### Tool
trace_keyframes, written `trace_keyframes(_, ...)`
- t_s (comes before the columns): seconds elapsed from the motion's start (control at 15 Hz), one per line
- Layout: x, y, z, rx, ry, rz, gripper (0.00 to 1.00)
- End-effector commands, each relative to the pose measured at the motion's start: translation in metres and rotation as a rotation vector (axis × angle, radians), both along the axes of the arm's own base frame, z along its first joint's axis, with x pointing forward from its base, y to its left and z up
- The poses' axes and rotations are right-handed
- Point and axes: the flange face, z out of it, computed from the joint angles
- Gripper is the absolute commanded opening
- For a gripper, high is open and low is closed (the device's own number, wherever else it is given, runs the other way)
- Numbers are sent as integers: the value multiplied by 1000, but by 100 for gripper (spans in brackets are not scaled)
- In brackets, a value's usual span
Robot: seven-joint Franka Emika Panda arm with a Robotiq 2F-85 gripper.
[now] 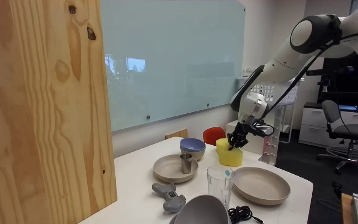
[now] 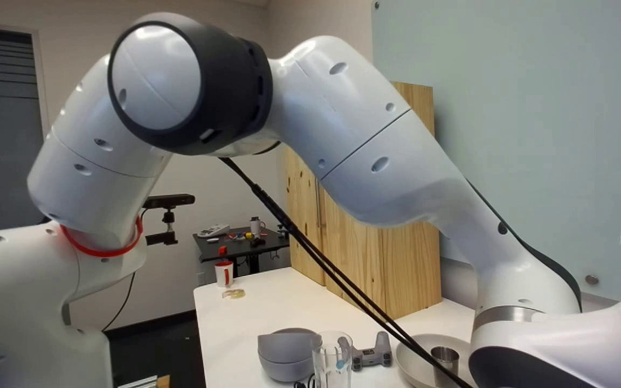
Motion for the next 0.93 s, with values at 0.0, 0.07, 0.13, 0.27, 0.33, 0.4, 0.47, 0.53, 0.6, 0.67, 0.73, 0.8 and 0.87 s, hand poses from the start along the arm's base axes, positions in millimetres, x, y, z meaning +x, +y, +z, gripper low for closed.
trace_keyframes(0.0, 17, 22, -15, 21, 16, 68, 5)
trace_keyframes(0.07, 18, 30, -13, 26, 16, 80, 5)
trace_keyframes(0.13, 19, 36, -13, 29, 17, 89, 5)
trace_keyframes(0.27, 19, 43, -15, 42, 24, 84, 5)
trace_keyframes(0.33, 16, 43, -17, 46, 28, 78, 5)
trace_keyframes(0.4, 12, 41, -19, 49, 31, 69, 5)
trace_keyframes(0.47, 6, 39, -20, 52, 38, 56, 5)
trace_keyframes(0.53, -1, 37, -23, 63, 48, 37, 5)
trace_keyframes(0.6, -7, 36, -26, 78, 55, 23, 5)
trace_keyframes(0.67, -15, 33, -28, 94, 65, 0, 5)
trace_keyframes(0.73, -22, 29, -29, 99, 75, -21, 5)
trace_keyframes(0.8, -31, 19, -28, 95, 78, -51, 5)
trace_keyframes(0.87, -38, 8, -25, 85, 79, -76, 5)
